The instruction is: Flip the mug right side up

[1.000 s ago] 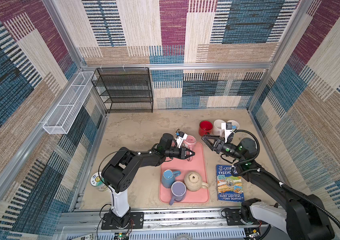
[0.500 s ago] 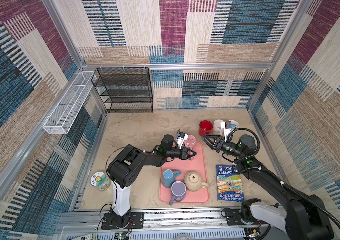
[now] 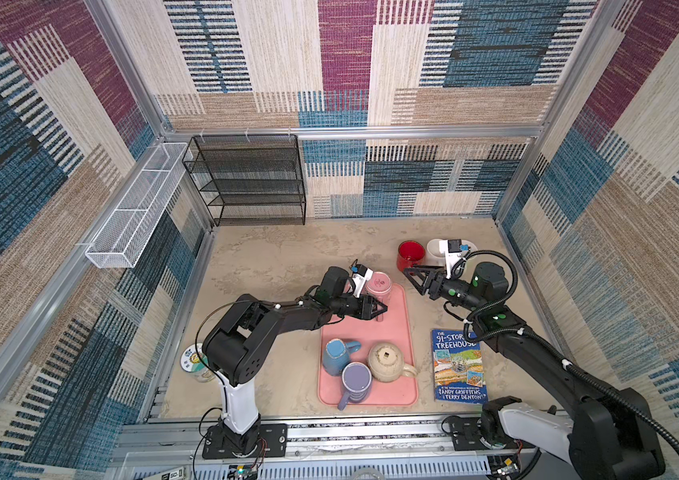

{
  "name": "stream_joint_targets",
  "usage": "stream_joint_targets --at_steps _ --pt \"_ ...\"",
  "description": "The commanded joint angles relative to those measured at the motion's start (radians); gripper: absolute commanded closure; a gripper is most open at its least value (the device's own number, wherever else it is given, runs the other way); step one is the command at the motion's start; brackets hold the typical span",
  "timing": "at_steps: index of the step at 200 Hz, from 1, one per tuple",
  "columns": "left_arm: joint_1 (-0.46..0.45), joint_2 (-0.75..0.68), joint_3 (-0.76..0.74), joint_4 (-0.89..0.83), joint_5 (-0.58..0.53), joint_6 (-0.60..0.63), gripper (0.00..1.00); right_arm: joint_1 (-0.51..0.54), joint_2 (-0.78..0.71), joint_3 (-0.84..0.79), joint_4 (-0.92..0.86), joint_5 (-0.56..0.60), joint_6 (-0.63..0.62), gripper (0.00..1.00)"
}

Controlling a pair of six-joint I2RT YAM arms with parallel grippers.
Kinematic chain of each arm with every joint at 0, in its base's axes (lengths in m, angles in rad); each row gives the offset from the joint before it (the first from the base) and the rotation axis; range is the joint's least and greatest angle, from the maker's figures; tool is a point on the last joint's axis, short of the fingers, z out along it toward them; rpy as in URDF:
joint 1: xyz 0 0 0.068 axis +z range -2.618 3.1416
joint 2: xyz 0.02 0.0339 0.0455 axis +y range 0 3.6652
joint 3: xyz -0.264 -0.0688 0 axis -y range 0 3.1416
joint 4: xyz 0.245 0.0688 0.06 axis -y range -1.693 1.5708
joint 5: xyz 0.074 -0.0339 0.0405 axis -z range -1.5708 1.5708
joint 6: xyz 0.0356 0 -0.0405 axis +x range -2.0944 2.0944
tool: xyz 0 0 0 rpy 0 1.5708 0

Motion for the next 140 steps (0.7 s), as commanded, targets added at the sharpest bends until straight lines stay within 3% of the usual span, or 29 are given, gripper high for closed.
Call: stream_joint_targets --at_steps 1,49,73,100,140 --pt "-0.001 -0.04 0.006 -0.104 -0.063 0.033 0.52 0.003 0.022 0.052 -0.159 0.1 -0.044 0.33" --pt "-0.006 -0.106 0.042 -0.258 -0.155 0.04 0.48 0.019 0.074 0.125 -0.36 0.256 -0.107 0.3" --pt "-0.036 -0.121 0.117 -0.442 -0.277 0.064 0.48 0.024 0.111 0.148 -0.405 0.311 -0.116 0.31" --pt "-0.096 -0.153 0.154 -0.573 -0.436 0.076 0.48 0.065 0.163 0.18 -0.46 0.45 -0.158 0.39" --pt "-0.109 -0.236 0.135 -0.656 -0.599 0.061 0.5 0.182 0.288 0.255 -0.535 0.566 -0.21 0.54"
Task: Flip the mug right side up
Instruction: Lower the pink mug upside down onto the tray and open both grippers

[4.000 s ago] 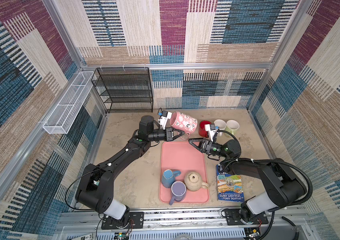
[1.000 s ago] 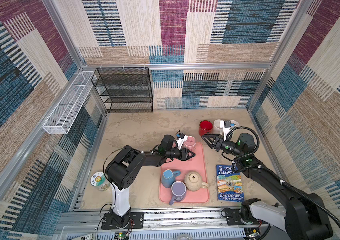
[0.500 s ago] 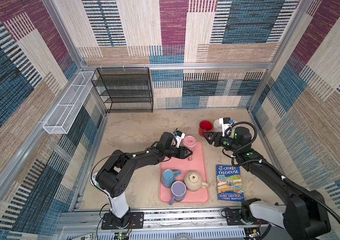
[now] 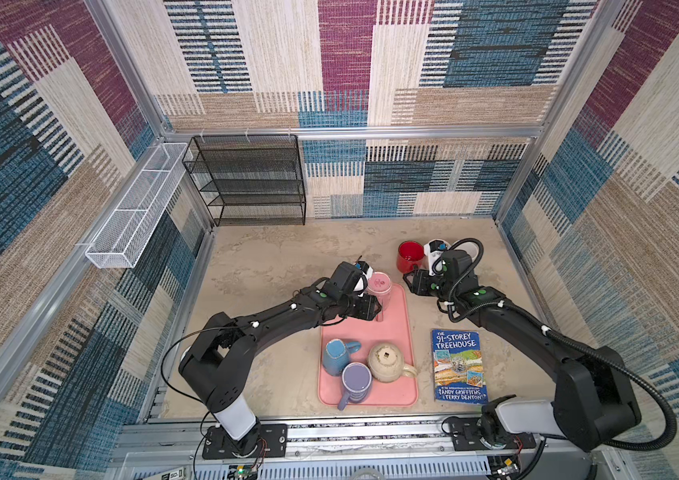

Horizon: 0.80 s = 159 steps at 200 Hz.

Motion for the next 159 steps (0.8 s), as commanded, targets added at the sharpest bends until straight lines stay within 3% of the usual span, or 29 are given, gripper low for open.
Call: stream_joint_targets --at_steps 1,26,60,159 --pt "-0.004 -0.044 -0.007 -0.103 -0.153 0.018 0.5 0.058 0.052 0.029 -0.055 0.113 -0.046 0.54" --pt "-0.004 -0.109 -0.028 -0.144 -0.25 0.016 0.52 0.104 0.094 0.024 -0.035 0.099 -0.028 0.63" --pt "-0.001 -0.201 -0.058 -0.175 -0.325 0.035 0.52 0.185 0.135 0.03 -0.037 0.151 -0.006 0.65" --pt "0.005 -0.222 -0.066 -0.232 -0.338 0.109 0.51 0.341 0.273 0.123 0.001 0.124 0.048 0.64"
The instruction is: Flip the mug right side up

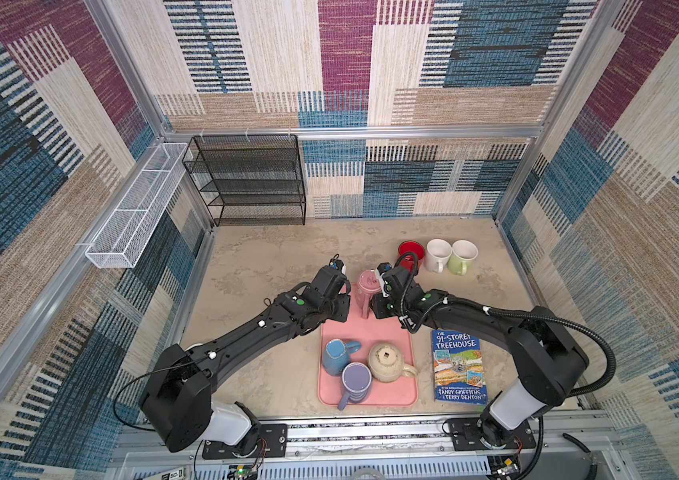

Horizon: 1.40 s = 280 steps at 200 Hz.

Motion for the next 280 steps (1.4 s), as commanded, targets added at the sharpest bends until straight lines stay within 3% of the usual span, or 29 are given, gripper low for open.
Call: stream_joint_targets --at_steps 1,81,120,174,280 --pt "0.0 0.007 0.003 -0.023 -0.006 0.041 0.51 0.023 0.012 0.024 0.041 -0.015 0.019 0.64" --pt "0.0 0.166 0.146 -0.084 0.17 0.137 0.46 0.008 -0.198 -0.063 -0.061 0.037 -0.006 0.5" --pt "-0.001 0.268 0.22 -0.119 0.194 0.14 0.47 -0.084 -0.321 -0.119 -0.096 0.028 -0.023 0.45" --pt "0.001 0.39 0.341 -0.189 0.155 0.147 0.48 -0.206 -0.433 -0.183 -0.093 -0.009 -0.058 0.43" --pt "0.001 0.534 0.478 -0.26 0.052 0.174 0.58 -0.221 -0.467 -0.205 -0.057 -0.052 -0.062 0.42"
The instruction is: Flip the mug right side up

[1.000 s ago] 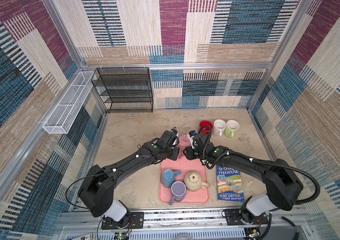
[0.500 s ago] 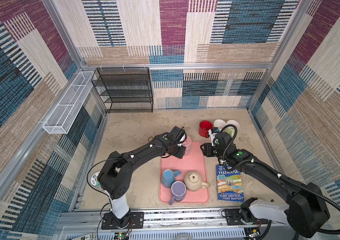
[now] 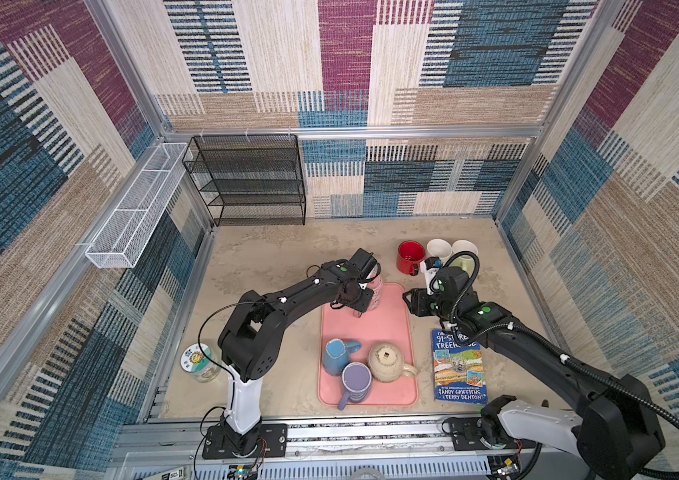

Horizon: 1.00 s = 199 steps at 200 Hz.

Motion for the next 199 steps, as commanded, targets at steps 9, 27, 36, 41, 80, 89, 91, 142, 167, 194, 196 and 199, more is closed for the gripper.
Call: stream_joint_targets --at_steps 9,27,36,41,80,89,91,142,167,194,196,199 --pt "-0.001 0.015 0.019 -0.021 -0.048 0.027 0.61 0.001 -0.009 0.003 0.038 -0.02 -0.008 0.43" --pt "-0.001 0.025 0.026 -0.025 -0.058 0.028 0.65 0.0 -0.013 0.005 0.04 -0.018 -0.008 0.43" --pt "-0.001 0.028 0.029 -0.029 -0.066 0.028 0.66 0.001 -0.014 0.005 0.04 -0.018 -0.008 0.42" --pt "-0.001 0.031 0.032 -0.033 -0.072 0.03 0.67 0.001 -0.017 0.006 0.04 -0.018 -0.008 0.42" --pt "-0.002 0.032 0.039 -0.04 -0.093 0.036 0.69 0.0 -0.023 0.001 0.043 -0.019 -0.009 0.42" --pt "-0.002 0.033 0.04 -0.04 -0.094 0.037 0.7 0.001 -0.022 0.001 0.044 -0.02 -0.009 0.42" --pt "-0.003 0.033 0.04 -0.04 -0.094 0.037 0.7 0.001 -0.023 0.002 0.045 -0.021 -0.009 0.42" --pt "-0.004 0.031 0.03 -0.04 -0.109 0.045 0.91 0.001 -0.027 0.001 0.043 -0.026 -0.009 0.42" --pt "-0.004 0.025 0.017 -0.04 -0.122 0.051 1.0 0.001 -0.03 0.0 0.047 -0.028 -0.009 0.42" --pt "-0.006 0.006 0.004 -0.04 -0.144 0.071 1.0 0.0 -0.027 0.0 0.053 -0.033 -0.01 0.42" --pt "-0.006 0.003 0.003 -0.04 -0.145 0.072 1.0 0.001 -0.028 -0.001 0.054 -0.033 -0.009 0.42" --pt "-0.006 -0.001 0.001 -0.039 -0.146 0.075 1.0 0.001 -0.028 0.001 0.055 -0.034 -0.01 0.42"
